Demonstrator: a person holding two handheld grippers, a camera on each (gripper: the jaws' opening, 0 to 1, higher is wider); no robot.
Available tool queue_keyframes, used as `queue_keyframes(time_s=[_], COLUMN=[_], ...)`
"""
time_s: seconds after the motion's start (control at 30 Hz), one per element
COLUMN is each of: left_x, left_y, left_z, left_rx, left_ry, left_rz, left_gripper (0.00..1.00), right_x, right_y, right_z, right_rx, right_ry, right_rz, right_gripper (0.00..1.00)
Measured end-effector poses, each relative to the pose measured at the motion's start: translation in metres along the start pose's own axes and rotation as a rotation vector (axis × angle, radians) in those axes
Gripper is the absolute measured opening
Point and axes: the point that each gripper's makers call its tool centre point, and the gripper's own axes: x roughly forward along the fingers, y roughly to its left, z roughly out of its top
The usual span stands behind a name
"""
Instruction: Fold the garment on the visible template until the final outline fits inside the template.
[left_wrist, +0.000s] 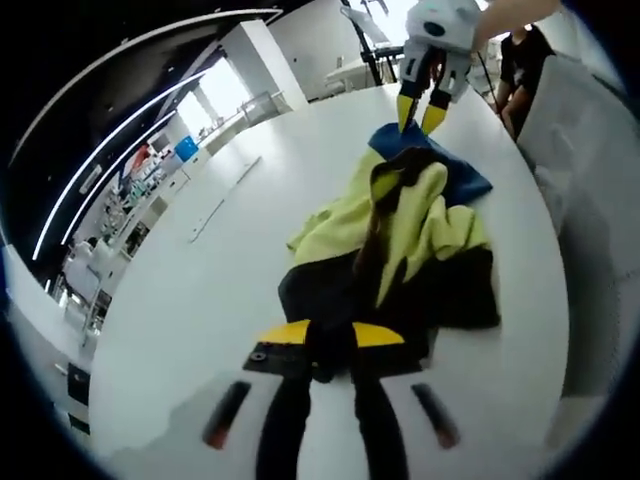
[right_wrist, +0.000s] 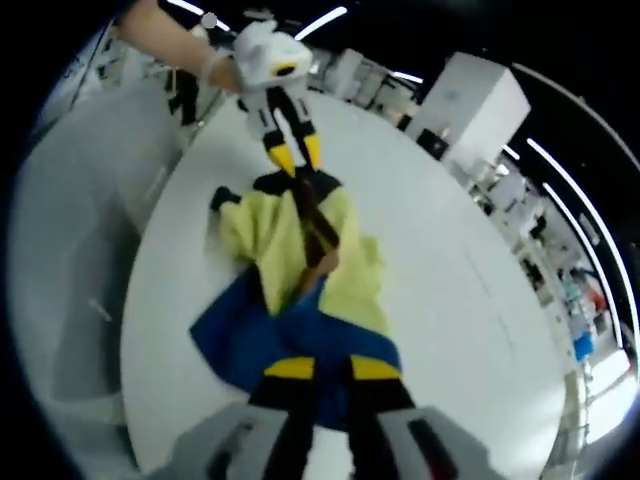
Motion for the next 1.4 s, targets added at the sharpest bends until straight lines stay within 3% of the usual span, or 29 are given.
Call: queue_keyframes(time_s=[0.13,0.37,0.57,0.7,0.83,1.0,1.17,1.23,1.4], left_x=[0.0,-0.001,-0.011,-0.023,-0.042,-0.065,-0.09,-0.101,-0.127], left_y=[0.0,0.0,0.007,0.023,0.04,0.057,0.068,0.072,0.077], left_z=[-0.002,-0.002,0.007,0.01,0.023,0.042,0.072,0.076,0.095], left_rx=[-0.035,-0.067,-0.21,-0.296,-0.367,-0.413,-0.476,-0.422,-0.441], left_ry=[-0.001,0.008,-0.024,-0.062,-0.121,-0.188,-0.281,-0.298,-0.356], left_rz=[-0.002,-0.001,0.006,0.03,0.057,0.088,0.109,0.133,0.147], left_gripper=[0.0,0.0,0.0,0.0,0.0,0.0,0.0,0.0,0.0], right_x=[-0.003,-0.007,-0.017,-0.027,-0.044,-0.073,-0.099,-0.11,-0.132], right_y=[-0.003,-0.012,-0.024,-0.037,-0.05,-0.068,-0.074,-0.071,-0.069], right_z=[0.001,0.001,0.007,0.014,0.027,0.05,0.071,0.082,0.105], right_rx=[0.051,0.138,0.268,0.397,0.522,0.613,0.646,0.639,0.606], right_ry=[-0.017,-0.052,-0.101,-0.157,-0.231,-0.343,-0.413,-0.432,-0.473], right_rz=[-0.01,-0.039,-0.072,-0.091,-0.105,-0.12,-0.119,-0.115,-0.124], right_gripper=[0.0,0.0,0.0,0.0,0.0,0.0,0.0,0.0,0.0])
